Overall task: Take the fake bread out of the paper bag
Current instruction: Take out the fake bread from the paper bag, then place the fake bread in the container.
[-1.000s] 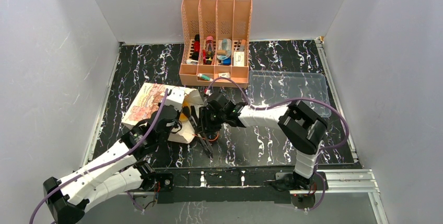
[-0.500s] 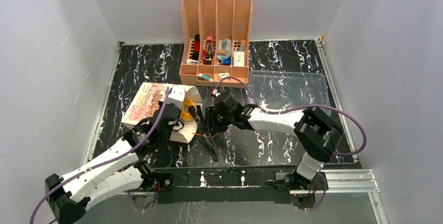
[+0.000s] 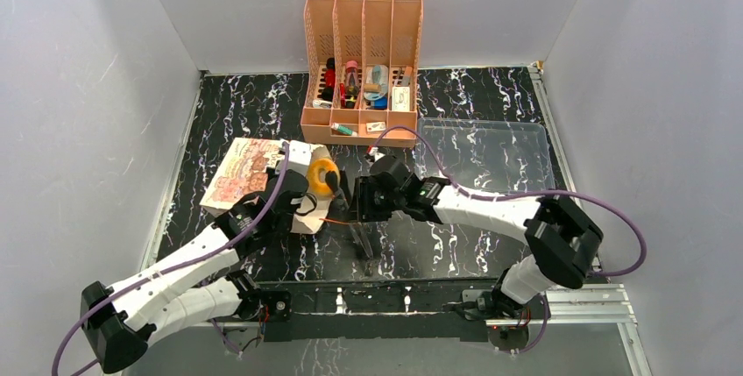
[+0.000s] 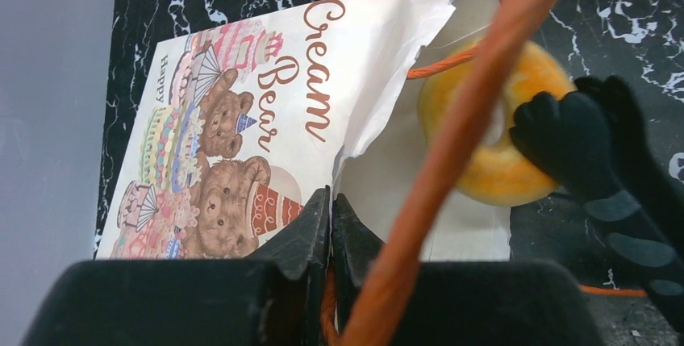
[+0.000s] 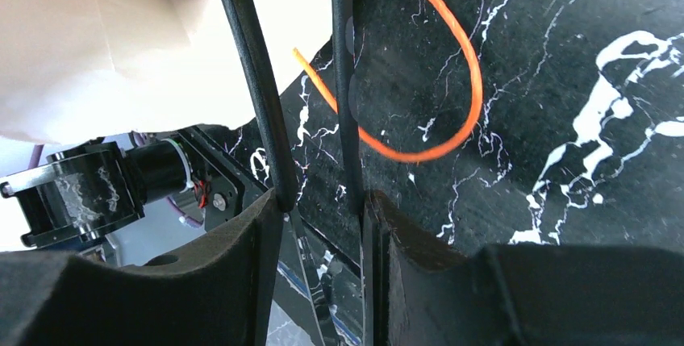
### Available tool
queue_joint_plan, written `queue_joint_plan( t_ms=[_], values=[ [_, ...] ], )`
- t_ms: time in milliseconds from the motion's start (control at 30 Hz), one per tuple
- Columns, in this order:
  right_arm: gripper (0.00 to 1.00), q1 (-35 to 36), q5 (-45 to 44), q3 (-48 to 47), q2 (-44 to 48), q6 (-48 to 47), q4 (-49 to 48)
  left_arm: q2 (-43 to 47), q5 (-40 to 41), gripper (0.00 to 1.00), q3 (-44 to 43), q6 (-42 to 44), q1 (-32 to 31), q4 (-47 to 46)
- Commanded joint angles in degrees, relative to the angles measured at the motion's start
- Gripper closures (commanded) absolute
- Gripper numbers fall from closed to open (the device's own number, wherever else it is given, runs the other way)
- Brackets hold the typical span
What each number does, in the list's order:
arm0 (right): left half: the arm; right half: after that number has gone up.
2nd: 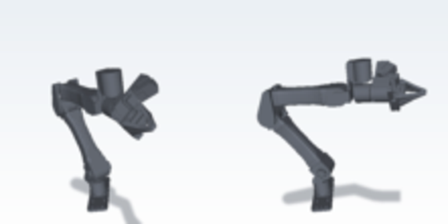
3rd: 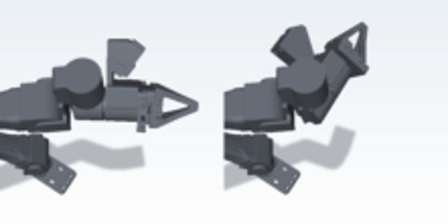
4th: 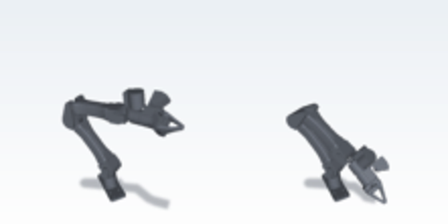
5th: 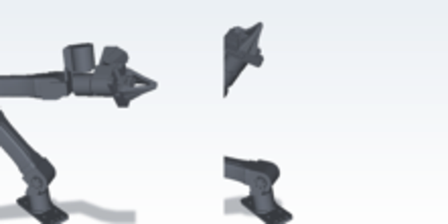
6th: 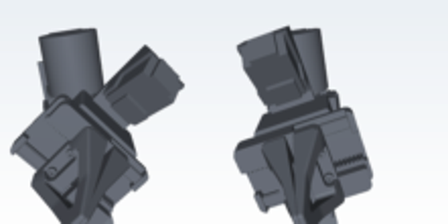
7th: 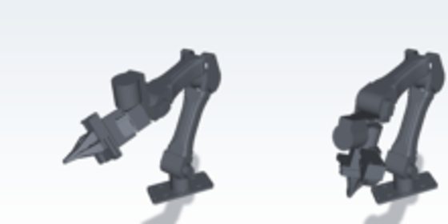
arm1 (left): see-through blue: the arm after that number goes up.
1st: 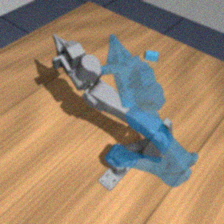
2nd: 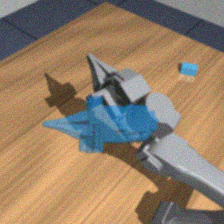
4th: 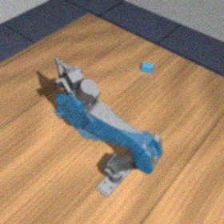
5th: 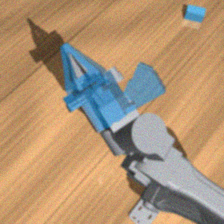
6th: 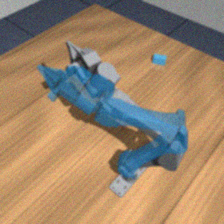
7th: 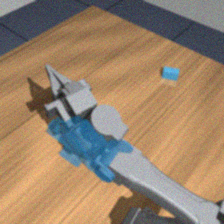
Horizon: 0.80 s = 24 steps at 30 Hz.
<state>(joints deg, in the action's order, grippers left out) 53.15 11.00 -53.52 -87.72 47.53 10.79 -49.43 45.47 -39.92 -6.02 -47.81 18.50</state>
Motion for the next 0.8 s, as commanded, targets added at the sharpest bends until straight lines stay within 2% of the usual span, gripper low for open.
queue_joint_plan(
  t_ms=[0,433,767],
  values=[
    [1.00,0.3,-3.9,1.2,6.2,0.9,0.3,-0.5,4.8,1.00,-2.3,-1.2,-0.1,3.2],
    [1.00,0.3,-10.8,7.8,20.2,6.0,7.0,-1.2,8.7,1.00,-3.0,-0.5,0.0,3.6],
    [1.00,-0.7,-22.3,8.9,28.1,10.3,13.7,2.1,7.7,1.00,-2.3,0.1,0.0,4.7]
  ],
)
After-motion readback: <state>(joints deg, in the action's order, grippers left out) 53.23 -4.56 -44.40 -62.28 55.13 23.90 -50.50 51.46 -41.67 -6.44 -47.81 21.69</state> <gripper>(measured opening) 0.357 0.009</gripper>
